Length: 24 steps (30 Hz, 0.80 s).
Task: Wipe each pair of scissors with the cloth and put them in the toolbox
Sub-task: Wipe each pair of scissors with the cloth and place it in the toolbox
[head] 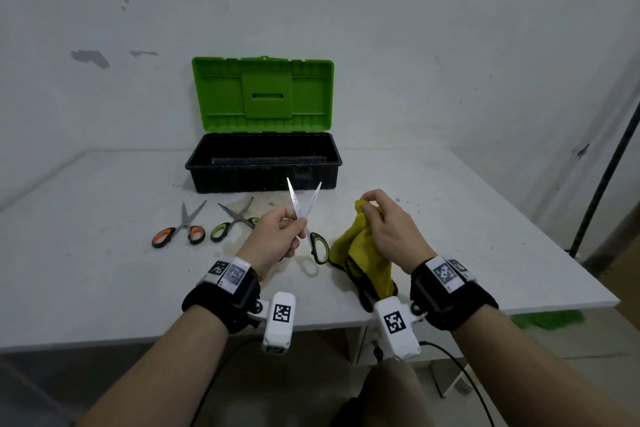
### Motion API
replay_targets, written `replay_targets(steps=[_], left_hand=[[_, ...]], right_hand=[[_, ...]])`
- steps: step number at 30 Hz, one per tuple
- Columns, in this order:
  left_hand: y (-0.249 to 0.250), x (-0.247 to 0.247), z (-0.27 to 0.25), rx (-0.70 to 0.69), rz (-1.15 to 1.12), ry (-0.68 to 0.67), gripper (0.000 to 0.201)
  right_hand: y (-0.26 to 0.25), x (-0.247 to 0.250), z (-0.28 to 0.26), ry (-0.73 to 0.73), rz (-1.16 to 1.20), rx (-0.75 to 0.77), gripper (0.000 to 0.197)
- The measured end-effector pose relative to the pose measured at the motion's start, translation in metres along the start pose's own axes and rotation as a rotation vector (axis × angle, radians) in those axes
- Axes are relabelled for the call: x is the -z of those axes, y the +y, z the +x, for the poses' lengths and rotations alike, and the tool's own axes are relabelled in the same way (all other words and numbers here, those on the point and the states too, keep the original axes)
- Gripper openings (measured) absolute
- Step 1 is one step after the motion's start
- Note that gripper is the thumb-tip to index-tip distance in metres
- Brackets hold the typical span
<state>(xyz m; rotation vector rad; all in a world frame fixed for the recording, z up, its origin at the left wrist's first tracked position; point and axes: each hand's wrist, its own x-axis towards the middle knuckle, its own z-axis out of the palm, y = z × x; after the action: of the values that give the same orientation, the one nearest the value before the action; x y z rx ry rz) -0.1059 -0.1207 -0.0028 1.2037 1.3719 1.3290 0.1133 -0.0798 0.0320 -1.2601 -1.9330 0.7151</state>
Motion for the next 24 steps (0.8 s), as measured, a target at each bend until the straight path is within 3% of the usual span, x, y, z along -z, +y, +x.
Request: replay_targets(steps=[5, 10, 16, 18, 24], left_hand=[[0.001, -0.004, -0.004, 0.042, -0.004, -0.033, 0.013], [-0.001, -0.012, -0.009, 0.036, -0.022, -0.073, 0.010], [-0.001, -0.018, -0.012, 0.032, -0.037, -0.123, 0.015], [-0.001, -0.017, -0.012, 0.038, -0.040, -0.140, 0.017], [0.000, -0.015, -0.013, 0.065, -0.036, -0.140, 0.018]], right_hand=[[-0.005, 0.000, -0.002, -0.149, 0.001, -0.009, 0.022], [-0.010, -0.016, -0.007, -0.087, -0.199, 0.335, 0.022], [-0.004, -0.033, -0.008, -0.044, -0.251, 0.442, 0.021], [-0.002, -0.032, -0.008, -0.013, -0.267, 0.445, 0.021], [0.006, -0.013, 0.014, 0.189, -0.267, 0.268, 0.020]])
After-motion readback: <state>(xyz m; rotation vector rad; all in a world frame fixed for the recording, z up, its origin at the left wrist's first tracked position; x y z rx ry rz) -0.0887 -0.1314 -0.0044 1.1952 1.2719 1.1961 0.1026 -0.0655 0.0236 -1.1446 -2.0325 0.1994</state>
